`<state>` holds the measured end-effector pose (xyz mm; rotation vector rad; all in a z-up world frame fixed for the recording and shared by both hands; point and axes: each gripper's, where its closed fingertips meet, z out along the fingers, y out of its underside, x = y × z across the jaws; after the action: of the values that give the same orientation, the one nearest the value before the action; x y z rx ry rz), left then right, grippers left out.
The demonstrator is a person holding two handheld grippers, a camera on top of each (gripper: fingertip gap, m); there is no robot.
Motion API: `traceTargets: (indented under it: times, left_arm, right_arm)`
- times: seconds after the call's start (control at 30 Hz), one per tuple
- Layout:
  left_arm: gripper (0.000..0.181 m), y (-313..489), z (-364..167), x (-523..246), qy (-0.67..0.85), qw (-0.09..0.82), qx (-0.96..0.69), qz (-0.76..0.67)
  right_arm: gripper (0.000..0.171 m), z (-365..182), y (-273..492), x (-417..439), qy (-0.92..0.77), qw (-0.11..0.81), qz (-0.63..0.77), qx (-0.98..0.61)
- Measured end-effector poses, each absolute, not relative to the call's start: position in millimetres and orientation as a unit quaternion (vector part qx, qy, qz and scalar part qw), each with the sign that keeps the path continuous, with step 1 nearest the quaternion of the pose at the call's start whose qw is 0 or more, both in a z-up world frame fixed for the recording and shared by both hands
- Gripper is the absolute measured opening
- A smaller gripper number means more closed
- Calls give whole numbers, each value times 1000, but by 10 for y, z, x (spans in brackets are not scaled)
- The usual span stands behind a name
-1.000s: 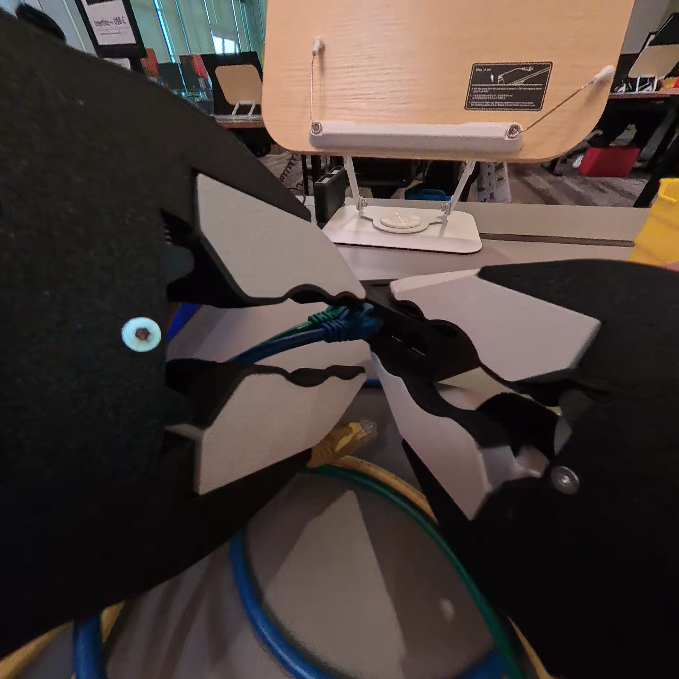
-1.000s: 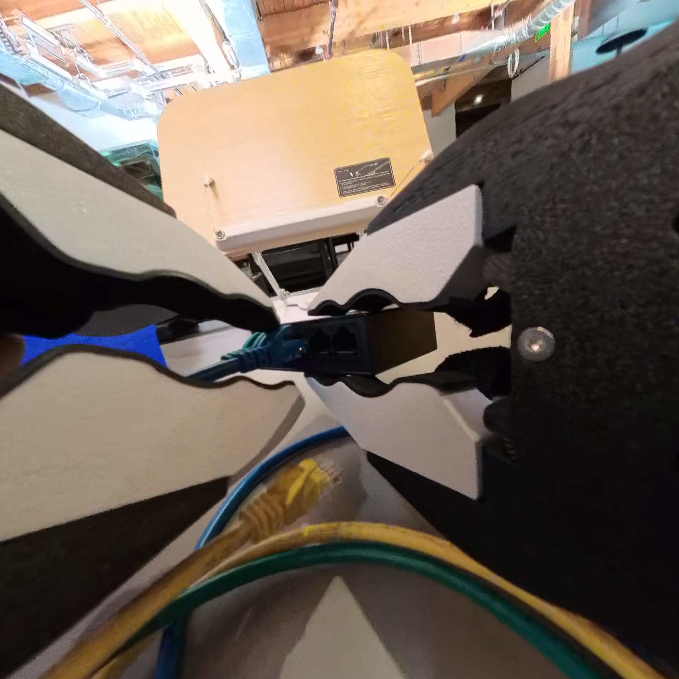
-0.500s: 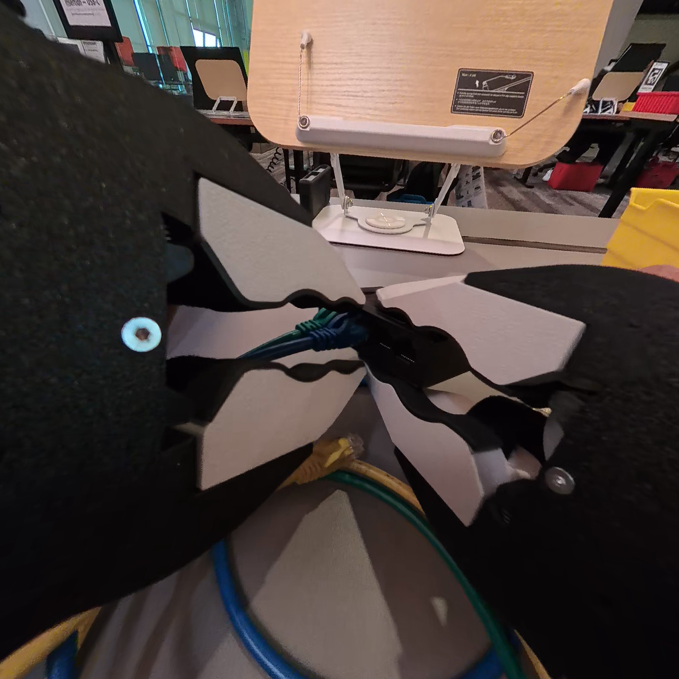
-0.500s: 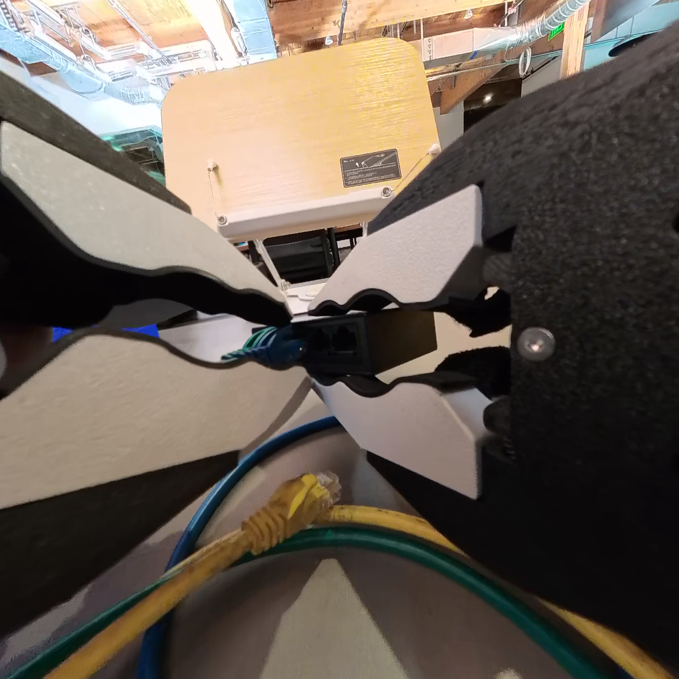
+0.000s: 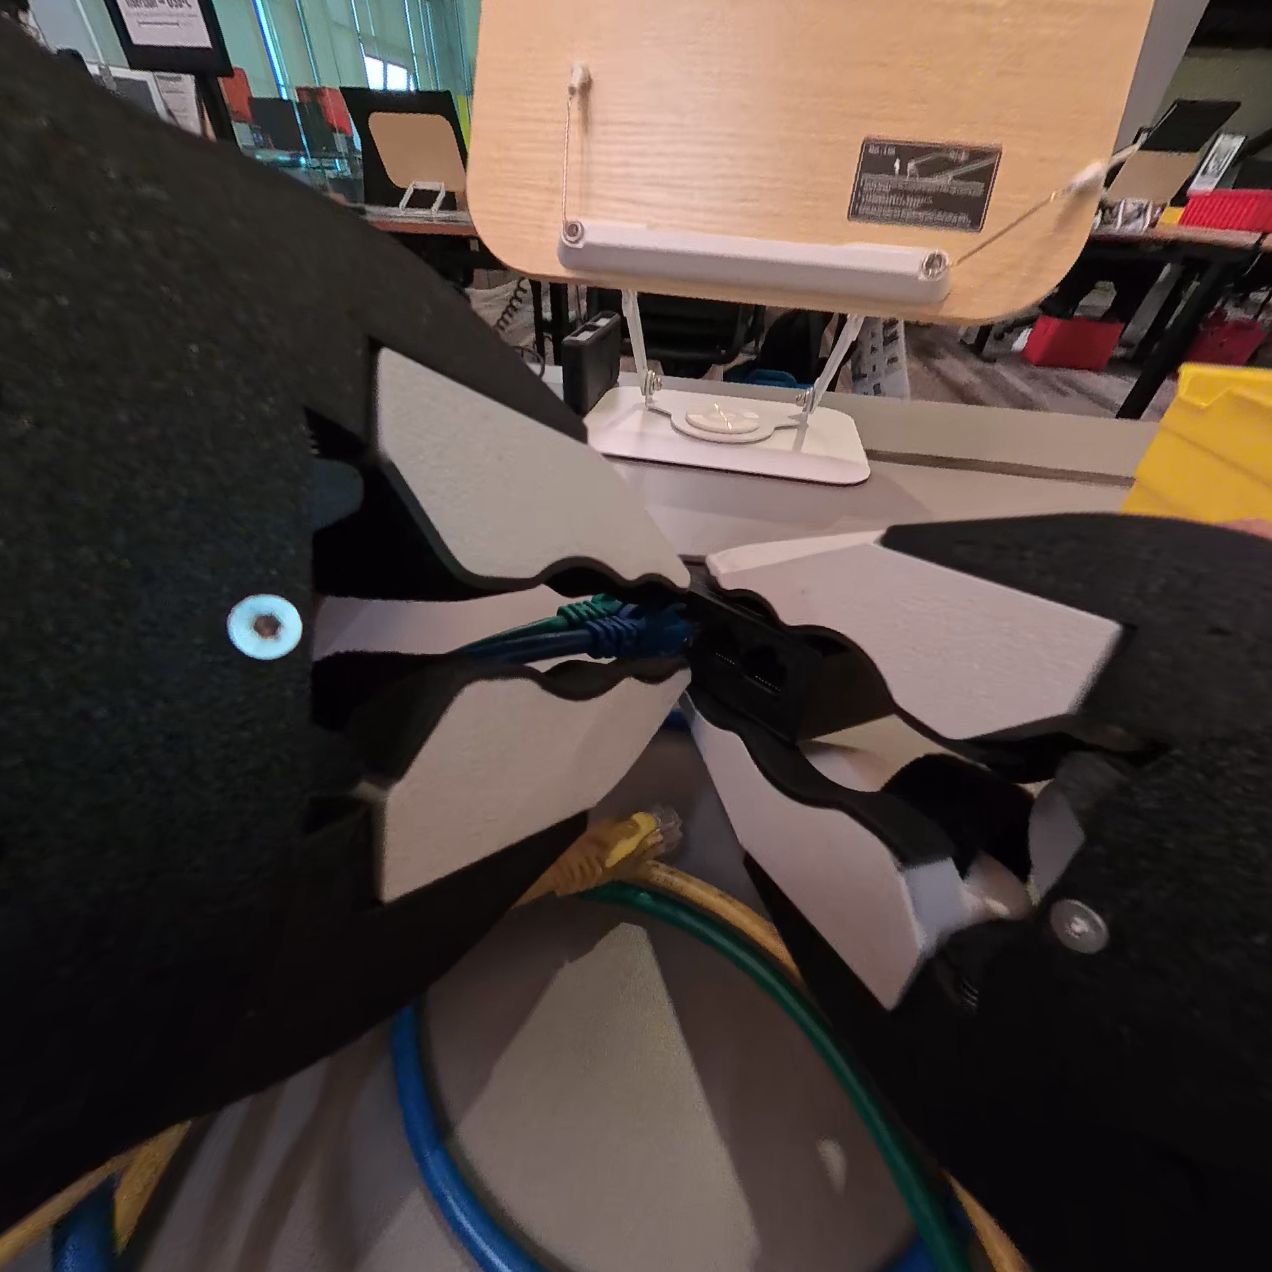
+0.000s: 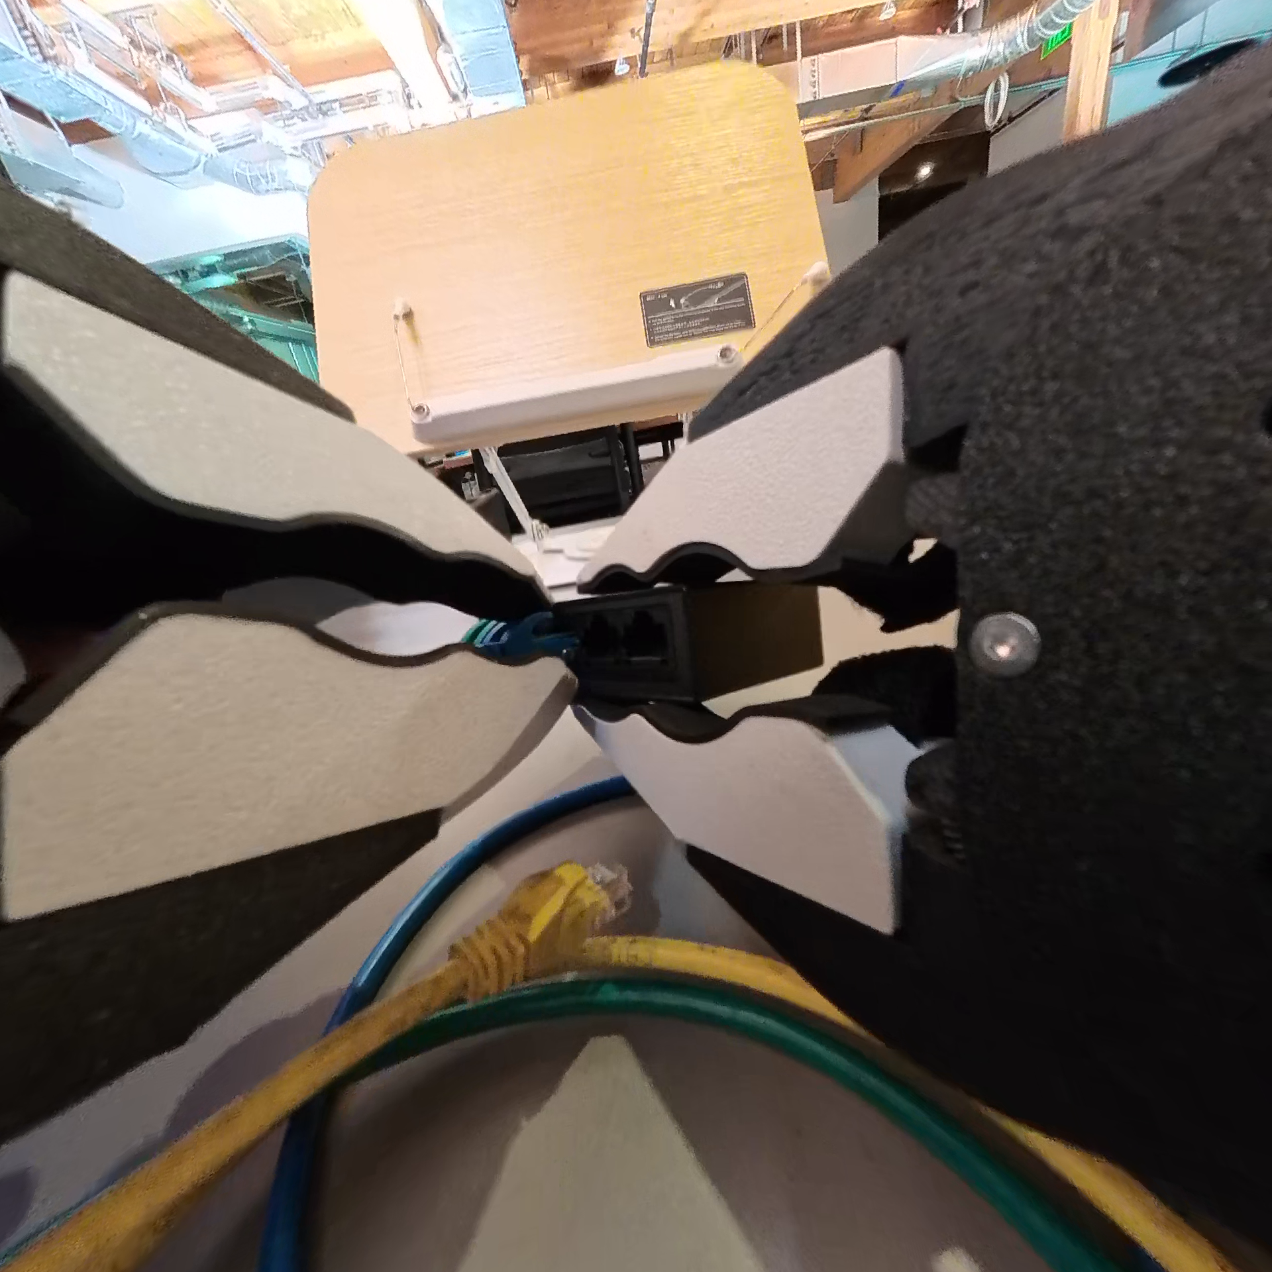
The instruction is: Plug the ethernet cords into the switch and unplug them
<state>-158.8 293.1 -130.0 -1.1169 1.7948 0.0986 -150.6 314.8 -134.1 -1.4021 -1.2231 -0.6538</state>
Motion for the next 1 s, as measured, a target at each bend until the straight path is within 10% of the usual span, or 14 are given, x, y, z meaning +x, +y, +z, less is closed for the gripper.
traceTargets:
  times: [1.0]
  left_arm:
    - [13,2819,-1333,-1728,702,420,-574,-47]
  right_arm:
    - [28,-1427,3281,-1233,-476,529,-301,-635]
